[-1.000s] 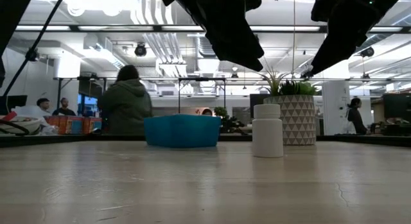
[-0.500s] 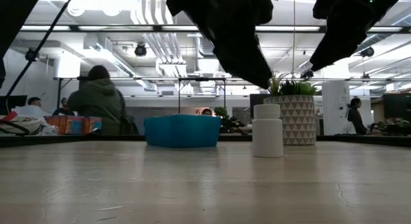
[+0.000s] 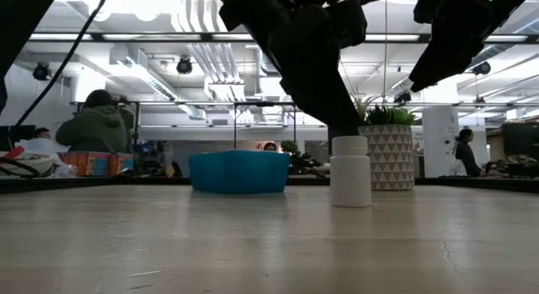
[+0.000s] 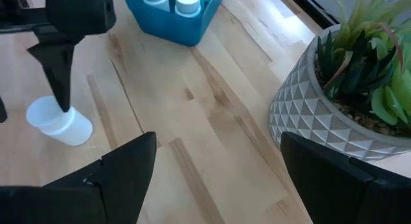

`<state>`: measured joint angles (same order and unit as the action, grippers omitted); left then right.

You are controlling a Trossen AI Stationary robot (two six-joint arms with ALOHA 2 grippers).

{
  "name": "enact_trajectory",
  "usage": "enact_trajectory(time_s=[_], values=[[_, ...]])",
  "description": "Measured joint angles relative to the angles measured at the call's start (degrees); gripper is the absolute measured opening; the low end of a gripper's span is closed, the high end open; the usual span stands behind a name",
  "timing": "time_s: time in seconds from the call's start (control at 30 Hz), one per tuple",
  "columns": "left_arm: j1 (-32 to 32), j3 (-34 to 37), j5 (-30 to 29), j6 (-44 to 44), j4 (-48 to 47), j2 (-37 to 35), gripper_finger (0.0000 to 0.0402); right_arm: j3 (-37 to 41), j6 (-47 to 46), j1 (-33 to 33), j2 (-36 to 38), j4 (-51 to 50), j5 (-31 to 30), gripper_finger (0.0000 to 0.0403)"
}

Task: Pick and place pill bottles into a basket
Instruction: Put the white pill bottle into the dark blue bin

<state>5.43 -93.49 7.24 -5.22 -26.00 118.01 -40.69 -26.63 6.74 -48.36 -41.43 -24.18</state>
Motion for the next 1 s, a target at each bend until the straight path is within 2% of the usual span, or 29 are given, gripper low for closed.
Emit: enact_trajectory(time_s=[1.0], values=[[0.3, 1.1, -0.4, -0.1, 0.6, 1.5, 0.0258, 0.0, -0.4, 0.0, 0.0, 0.2, 0.0, 0.0325]])
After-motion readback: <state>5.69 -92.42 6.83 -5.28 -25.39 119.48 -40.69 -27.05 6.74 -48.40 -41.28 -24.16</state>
